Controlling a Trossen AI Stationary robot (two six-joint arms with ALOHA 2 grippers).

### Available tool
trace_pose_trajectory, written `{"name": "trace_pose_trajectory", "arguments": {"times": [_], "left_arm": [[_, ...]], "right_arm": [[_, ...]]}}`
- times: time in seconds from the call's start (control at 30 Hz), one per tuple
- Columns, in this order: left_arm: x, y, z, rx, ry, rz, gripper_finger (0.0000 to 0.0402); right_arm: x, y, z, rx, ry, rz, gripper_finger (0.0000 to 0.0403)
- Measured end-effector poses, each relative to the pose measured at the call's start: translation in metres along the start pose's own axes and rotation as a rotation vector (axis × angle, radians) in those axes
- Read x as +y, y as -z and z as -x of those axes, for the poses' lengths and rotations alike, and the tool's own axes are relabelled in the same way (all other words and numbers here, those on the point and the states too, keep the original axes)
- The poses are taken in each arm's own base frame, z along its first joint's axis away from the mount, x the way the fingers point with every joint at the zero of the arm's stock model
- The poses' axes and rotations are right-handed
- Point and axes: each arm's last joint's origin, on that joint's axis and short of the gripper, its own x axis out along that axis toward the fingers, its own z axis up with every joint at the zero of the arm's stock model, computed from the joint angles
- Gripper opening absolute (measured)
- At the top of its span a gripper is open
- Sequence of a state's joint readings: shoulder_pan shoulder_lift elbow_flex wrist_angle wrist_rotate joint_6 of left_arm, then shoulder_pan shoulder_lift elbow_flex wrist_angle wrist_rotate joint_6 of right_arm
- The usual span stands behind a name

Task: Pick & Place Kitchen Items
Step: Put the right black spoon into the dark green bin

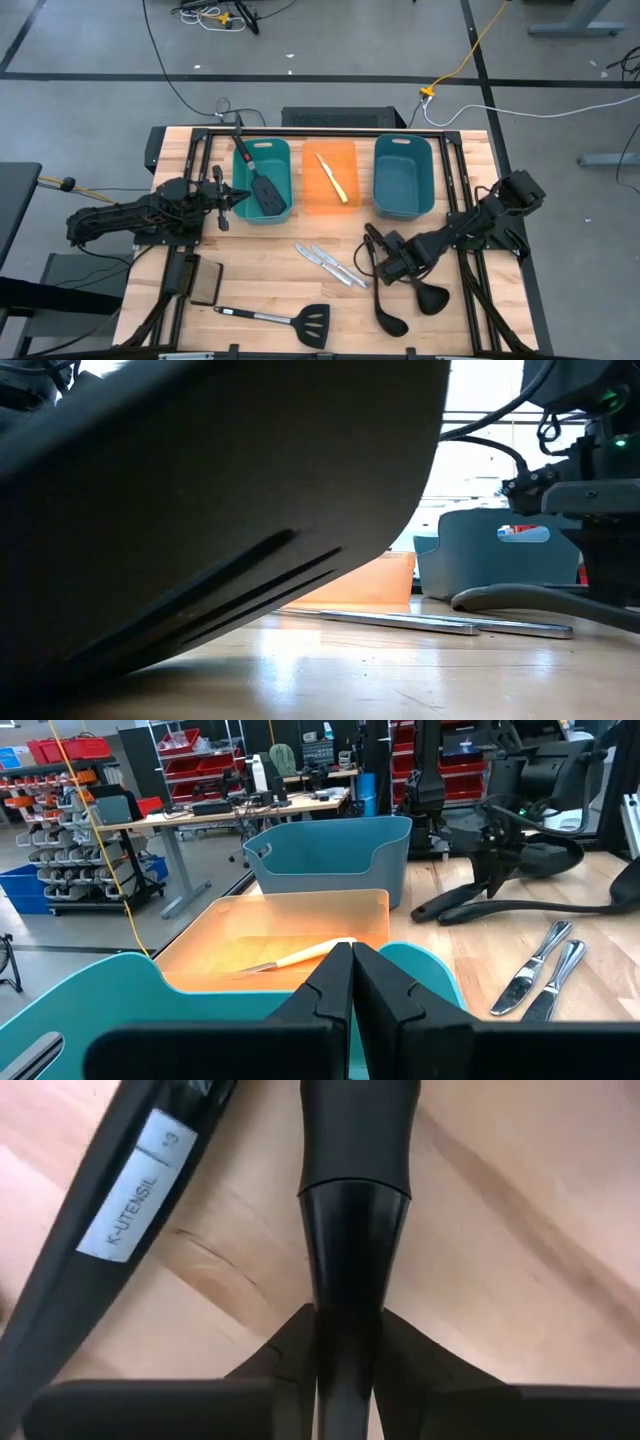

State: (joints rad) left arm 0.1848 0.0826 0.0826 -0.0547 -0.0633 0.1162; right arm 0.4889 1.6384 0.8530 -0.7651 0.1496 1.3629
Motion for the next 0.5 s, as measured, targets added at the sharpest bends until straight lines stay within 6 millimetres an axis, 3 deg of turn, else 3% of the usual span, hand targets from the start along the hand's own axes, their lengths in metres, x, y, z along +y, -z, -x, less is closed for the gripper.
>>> {"name": "trace_pose_trajectory", "arguments": {"times": [0.27,0.5], "left_arm": [[0.0,0.0,0.0,0.0,0.004,0.004,0.0018],[0.0,0.0,0.0,0.0,0.004,0.006,0.0018]], "right_arm": [[0.009,-0.01,0.021,-0.021,0.014,0.048,0.0071],[0.027,-0.028,0.07,-0.256,-0.128,0.177,0.0071]]}}
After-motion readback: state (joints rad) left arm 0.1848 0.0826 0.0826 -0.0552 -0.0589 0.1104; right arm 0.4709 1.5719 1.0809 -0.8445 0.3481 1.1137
